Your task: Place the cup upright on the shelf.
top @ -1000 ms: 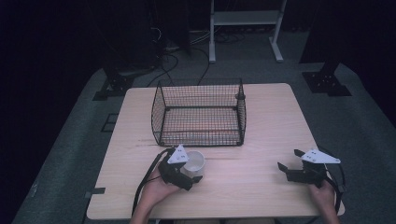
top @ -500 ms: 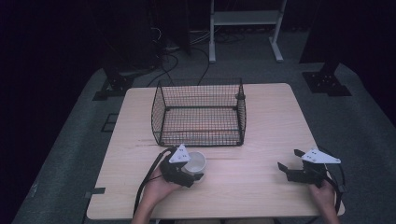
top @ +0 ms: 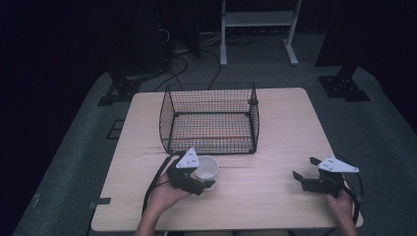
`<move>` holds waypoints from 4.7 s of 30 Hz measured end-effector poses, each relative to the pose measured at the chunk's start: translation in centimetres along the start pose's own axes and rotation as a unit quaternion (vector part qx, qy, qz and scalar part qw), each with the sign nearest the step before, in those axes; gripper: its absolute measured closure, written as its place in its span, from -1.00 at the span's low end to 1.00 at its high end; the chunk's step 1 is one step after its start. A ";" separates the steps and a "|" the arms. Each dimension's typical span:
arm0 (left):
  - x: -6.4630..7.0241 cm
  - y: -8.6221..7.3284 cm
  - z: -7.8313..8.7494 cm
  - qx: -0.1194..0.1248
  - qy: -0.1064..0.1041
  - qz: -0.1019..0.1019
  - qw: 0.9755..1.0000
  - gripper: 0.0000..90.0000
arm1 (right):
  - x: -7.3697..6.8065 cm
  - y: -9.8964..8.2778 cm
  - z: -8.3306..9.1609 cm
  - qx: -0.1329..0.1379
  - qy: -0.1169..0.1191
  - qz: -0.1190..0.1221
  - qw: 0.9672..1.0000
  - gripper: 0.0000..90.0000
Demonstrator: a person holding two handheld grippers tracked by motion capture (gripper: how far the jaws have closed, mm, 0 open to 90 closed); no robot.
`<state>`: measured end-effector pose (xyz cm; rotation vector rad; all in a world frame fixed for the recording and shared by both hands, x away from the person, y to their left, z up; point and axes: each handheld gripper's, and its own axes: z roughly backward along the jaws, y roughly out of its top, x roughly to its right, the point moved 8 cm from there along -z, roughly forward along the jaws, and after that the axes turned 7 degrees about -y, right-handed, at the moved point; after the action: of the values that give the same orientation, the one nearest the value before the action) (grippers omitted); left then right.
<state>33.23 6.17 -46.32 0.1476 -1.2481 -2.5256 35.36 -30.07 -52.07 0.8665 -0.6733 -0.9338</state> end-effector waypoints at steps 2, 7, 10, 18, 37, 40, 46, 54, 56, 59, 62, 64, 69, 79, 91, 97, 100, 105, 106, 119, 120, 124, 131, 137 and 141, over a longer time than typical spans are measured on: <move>-0.1 0.4 0.4 0.003 -0.002 -0.001 1.000 -0.55 | 0.0 0.0 0.0 0.000 0.000 0.000 1.000 -0.71; -0.2 0.8 1.0 0.008 -0.003 0.000 1.000 -0.55 | 0.0 0.0 0.0 -0.001 0.001 0.000 1.000 -0.71; -0.5 1.0 1.3 0.005 -0.002 -0.002 1.000 -0.55 | 0.0 0.0 0.0 -0.001 0.000 0.000 1.000 -0.71; -0.9 1.9 2.3 0.007 -0.006 -0.004 1.000 -0.55 | 0.0 0.0 0.0 -0.001 0.000 -0.001 1.000 -0.71; -2.8 4.9 3.5 -0.006 -0.011 -0.009 1.000 -0.54 | 0.1 0.0 0.0 0.000 0.000 -0.006 1.000 -0.71; -3.2 5.6 4.0 -0.009 -0.006 -0.014 1.000 -0.54 | 0.1 0.0 0.0 0.001 0.001 -0.005 1.000 -0.71; -3.9 7.0 4.5 -0.011 0.001 -0.020 1.000 -0.54 | 0.1 0.0 0.0 0.001 0.001 -0.007 1.000 -0.71; -5.3 8.4 4.8 -0.019 0.004 -0.018 1.000 -0.54 | 0.1 0.0 0.1 0.002 0.002 -0.007 1.000 -0.71; -5.8 8.8 4.8 -0.017 0.003 -0.015 1.000 -0.54 | 0.0 0.0 0.0 0.001 0.002 -0.003 1.000 -0.71; -6.1 9.1 4.8 -0.018 0.005 -0.016 1.000 -0.54 | 0.0 0.0 0.0 0.000 0.002 -0.003 1.000 -0.71; -6.6 9.6 4.8 -0.016 0.005 -0.015 1.000 -0.54 | 0.1 0.0 0.1 0.001 0.002 -0.007 1.000 -0.71; -7.0 9.9 4.9 -0.018 0.008 -0.015 1.000 -0.54 | 0.1 0.0 0.1 0.001 0.002 -0.007 1.000 -0.71; -7.8 10.5 4.9 -0.019 0.011 -0.014 1.000 -0.54 | 0.1 0.0 0.1 0.002 0.003 -0.008 1.000 -0.71; -9.6 11.1 4.6 -0.024 0.015 0.000 1.000 -0.54 | 0.1 0.1 0.1 0.003 0.003 -0.008 1.000 -0.71; -11.8 11.4 3.5 -0.030 0.019 0.014 0.999 -0.54 | 0.1 0.1 0.1 0.004 0.004 -0.009 1.000 -0.71; -12.8 11.2 2.9 -0.037 0.021 0.021 0.999 -0.54 | 0.2 0.0 0.1 0.004 0.004 -0.009 1.000 -0.71; -13.4 11.1 2.7 -0.039 0.022 0.026 0.999 -0.54 | 0.2 0.1 0.1 0.004 0.004 -0.008 1.000 -0.71; -14.2 10.8 2.2 -0.046 0.026 0.029 0.998 -0.54 | 0.2 0.0 0.1 0.004 0.005 -0.009 1.000 -0.71; -14.3 10.8 2.0 -0.046 0.026 0.031 0.998 -0.54 | 0.2 0.0 0.1 0.003 0.005 -0.010 1.000 -0.71; -15.7 10.0 0.0 -0.062 0.020 0.044 0.997 -0.54 | 0.2 0.1 0.1 0.005 0.007 -0.012 1.000 -0.71; -15.8 9.9 -0.1 -0.064 0.019 0.044 0.997 -0.54 | 0.2 0.1 0.1 0.006 0.007 -0.013 1.000 -0.71; -16.1 9.8 -0.8 -0.066 0.015 0.050 0.996 -0.54 | 0.1 0.1 0.1 0.006 0.007 -0.012 1.000 -0.71; -16.9 9.4 -1.8 -0.076 0.015 0.057 0.995 -0.54 | 0.2 0.1 0.2 0.006 0.008 -0.013 1.000 -0.71; -17.5 8.8 -2.7 -0.085 0.013 0.067 0.994 -0.54 | 0.2 0.1 0.2 0.008 0.007 -0.014 1.000 -0.71; -17.8 8.5 -3.0 -0.085 0.011 0.072 0.994 -0.54 | 0.2 0.1 0.2 0.008 0.007 -0.014 1.000 -0.71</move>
<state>52.73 4.85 -42.29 0.0446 -0.9908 -2.4842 35.35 -30.28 -51.88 0.8975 -0.6598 -0.9471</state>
